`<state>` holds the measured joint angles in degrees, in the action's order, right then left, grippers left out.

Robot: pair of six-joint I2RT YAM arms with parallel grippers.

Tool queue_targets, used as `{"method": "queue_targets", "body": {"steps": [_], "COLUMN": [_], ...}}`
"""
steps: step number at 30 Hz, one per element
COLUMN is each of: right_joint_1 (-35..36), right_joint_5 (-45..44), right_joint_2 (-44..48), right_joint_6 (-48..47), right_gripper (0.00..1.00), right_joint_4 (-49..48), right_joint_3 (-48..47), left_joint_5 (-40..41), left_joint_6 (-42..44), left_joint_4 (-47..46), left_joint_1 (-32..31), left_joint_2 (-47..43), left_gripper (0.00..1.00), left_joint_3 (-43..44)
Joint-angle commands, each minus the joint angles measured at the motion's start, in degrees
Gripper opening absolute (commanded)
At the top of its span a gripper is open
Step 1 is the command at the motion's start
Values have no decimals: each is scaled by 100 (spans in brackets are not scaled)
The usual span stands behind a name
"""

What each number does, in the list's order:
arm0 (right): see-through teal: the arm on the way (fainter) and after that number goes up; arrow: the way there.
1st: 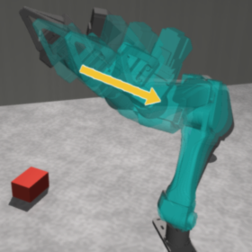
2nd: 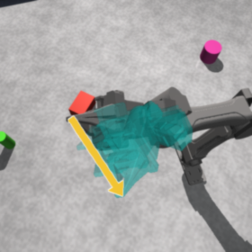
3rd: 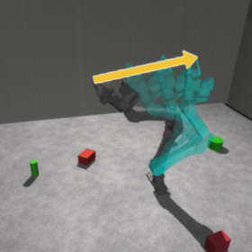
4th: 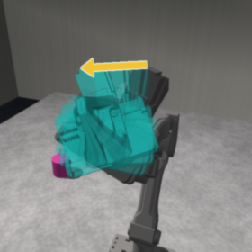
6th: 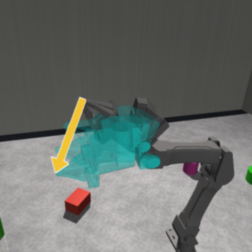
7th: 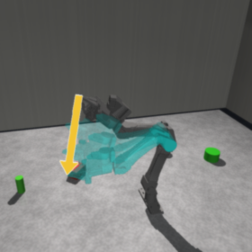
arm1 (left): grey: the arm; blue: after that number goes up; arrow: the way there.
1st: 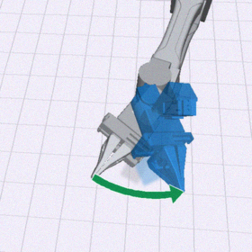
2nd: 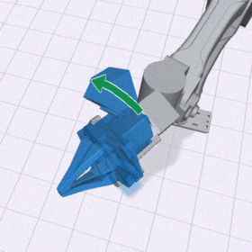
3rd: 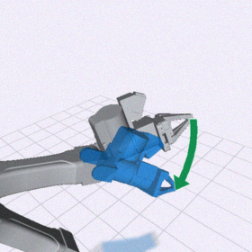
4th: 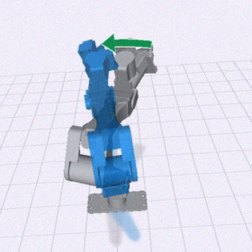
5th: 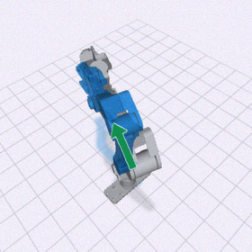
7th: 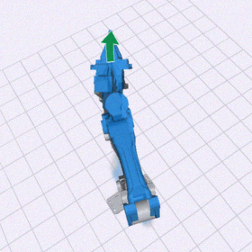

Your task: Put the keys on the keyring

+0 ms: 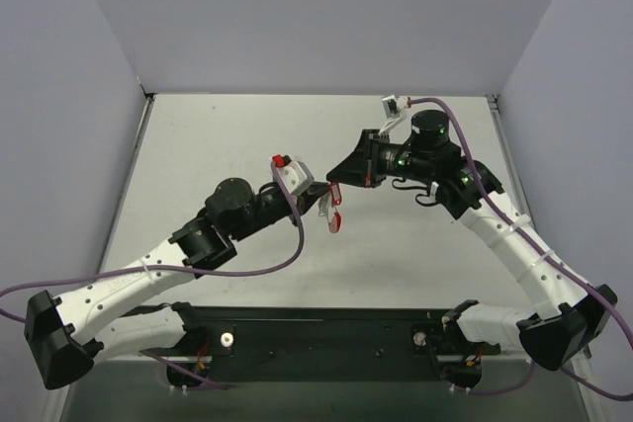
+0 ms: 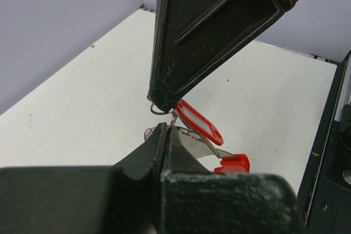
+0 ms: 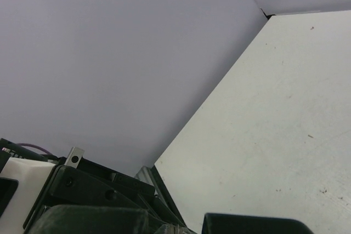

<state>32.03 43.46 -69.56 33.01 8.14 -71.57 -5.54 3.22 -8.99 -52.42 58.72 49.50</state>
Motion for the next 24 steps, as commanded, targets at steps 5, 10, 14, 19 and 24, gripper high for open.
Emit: {"method": "queue_targets", "body": {"steps": [5,10,14,19,24], "right_joint_1": [84,101,102,172,260], "right_joint_5": [48,75,57,127,14], "right_joint_2": [-49,-58,-49,-137,-154], "right_joint_6": [-6,-23,-76,-76,-233], "right_gripper": [0,0,0,0,0], "right_joint_4": [100,135,179,241,425], "right_joint_3": [-287,-349,-401,-454,-463], "left_joint_5": [870,1195,1468,1644,1872], "left_joint_6": [82,135,144,126,126], "left_joint_4": [-244,-129,-15,-85,-260], "left_joint_1": [-84,-171,-207,-224,-224], "left_joint_2": [104,227,324,342,289], "left_gripper": [0,0,0,0,0], "left_joint_3": [499,657,754,763,711]}}
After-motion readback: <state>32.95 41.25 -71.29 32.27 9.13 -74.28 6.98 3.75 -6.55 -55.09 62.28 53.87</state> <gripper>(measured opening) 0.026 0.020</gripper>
